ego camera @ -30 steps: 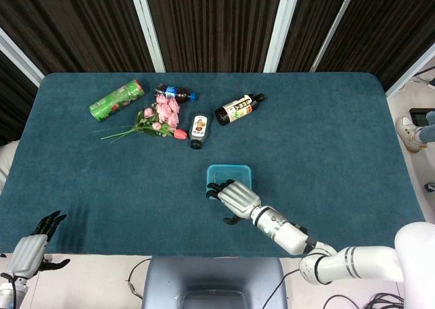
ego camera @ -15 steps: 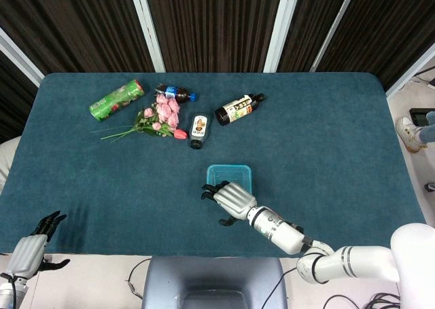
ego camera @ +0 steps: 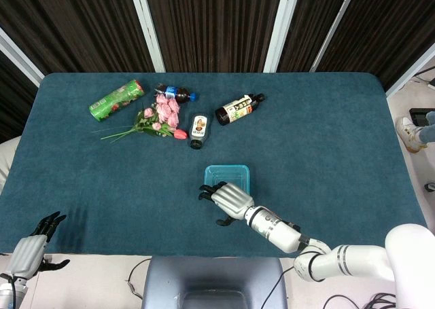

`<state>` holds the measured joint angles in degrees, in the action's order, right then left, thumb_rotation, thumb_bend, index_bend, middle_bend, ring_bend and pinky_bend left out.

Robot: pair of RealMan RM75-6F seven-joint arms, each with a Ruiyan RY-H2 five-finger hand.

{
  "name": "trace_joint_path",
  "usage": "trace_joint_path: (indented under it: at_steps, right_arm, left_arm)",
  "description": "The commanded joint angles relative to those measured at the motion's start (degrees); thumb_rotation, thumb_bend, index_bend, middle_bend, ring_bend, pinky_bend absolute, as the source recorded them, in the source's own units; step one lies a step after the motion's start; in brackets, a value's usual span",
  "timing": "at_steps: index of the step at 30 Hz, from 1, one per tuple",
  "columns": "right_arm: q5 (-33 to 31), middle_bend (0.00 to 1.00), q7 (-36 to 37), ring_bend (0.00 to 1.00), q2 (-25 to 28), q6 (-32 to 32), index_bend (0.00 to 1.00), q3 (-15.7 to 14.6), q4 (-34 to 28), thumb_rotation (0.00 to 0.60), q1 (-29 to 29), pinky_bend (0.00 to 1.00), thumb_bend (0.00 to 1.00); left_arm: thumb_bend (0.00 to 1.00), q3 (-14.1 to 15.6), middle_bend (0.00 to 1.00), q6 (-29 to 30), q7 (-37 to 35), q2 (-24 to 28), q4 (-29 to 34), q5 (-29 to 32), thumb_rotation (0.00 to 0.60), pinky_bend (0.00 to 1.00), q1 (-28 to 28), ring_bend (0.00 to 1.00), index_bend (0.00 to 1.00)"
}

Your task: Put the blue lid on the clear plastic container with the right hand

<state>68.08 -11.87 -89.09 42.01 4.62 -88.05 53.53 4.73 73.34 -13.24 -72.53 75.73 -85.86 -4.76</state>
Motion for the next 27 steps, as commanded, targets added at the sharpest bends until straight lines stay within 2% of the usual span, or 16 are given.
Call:
trace_joint_path:
  at_steps: [1, 27]
  right_arm:
    - [0.2, 0.24, 0.4, 0.33, -0.1, -0.2, 0.37, -0.1, 0.4, 0.6, -0.1, 0.36, 0.39]
    - [3.5, 0.24, 4.5, 0.33, -0.2, -0.7, 0.37, -0.4, 2.1, 0.6, -1.8, 0.36, 0.39]
  left_arm:
    - [0.49, 0.0, 0.03, 0.0, -0.1, 0.0, -0.1, 0.0, 0.6, 0.36, 0.0, 0.0, 0.11]
    - [0.49, 0.0, 0.03, 0.0, 0.0, 0.0, -0.1, -0.1, 0.6, 0.36, 0.1, 0.0, 0.11]
